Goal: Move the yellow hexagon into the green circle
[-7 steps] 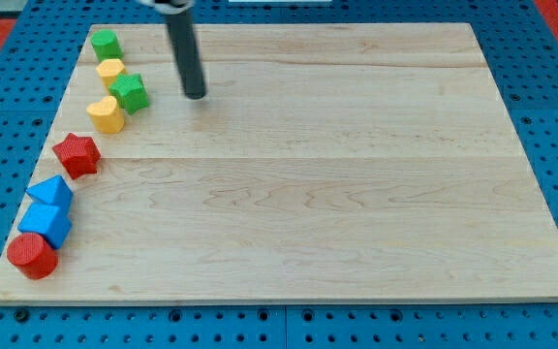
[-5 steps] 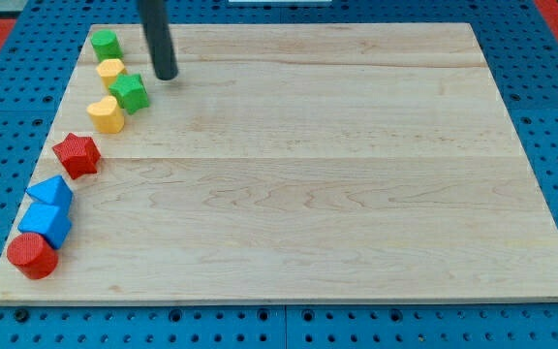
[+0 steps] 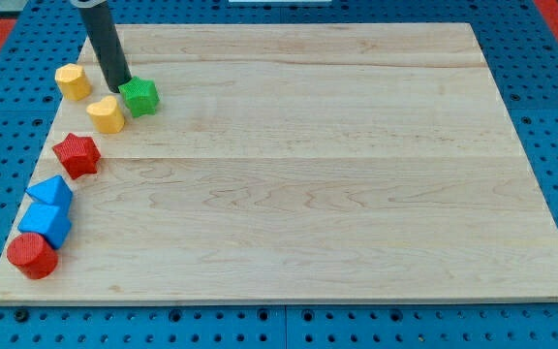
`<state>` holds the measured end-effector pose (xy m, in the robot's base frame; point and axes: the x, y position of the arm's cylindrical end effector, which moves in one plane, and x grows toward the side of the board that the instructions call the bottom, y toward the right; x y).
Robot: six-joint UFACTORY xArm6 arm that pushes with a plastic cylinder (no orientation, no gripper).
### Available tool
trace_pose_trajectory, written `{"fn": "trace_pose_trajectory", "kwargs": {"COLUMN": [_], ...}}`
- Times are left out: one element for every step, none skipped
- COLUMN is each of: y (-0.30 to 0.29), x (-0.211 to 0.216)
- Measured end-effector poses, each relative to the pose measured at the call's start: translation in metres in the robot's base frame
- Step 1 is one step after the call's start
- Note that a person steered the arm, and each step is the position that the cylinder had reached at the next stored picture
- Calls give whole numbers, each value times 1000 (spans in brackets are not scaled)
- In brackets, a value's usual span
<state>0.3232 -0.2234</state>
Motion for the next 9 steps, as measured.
{"fn": "trace_pose_trajectory", "kwargs": {"y": [-13, -13, -52, -81, -57, -48, -36, -16, 44], "x": [11, 31, 37, 24, 9, -17, -24, -21, -25]}}
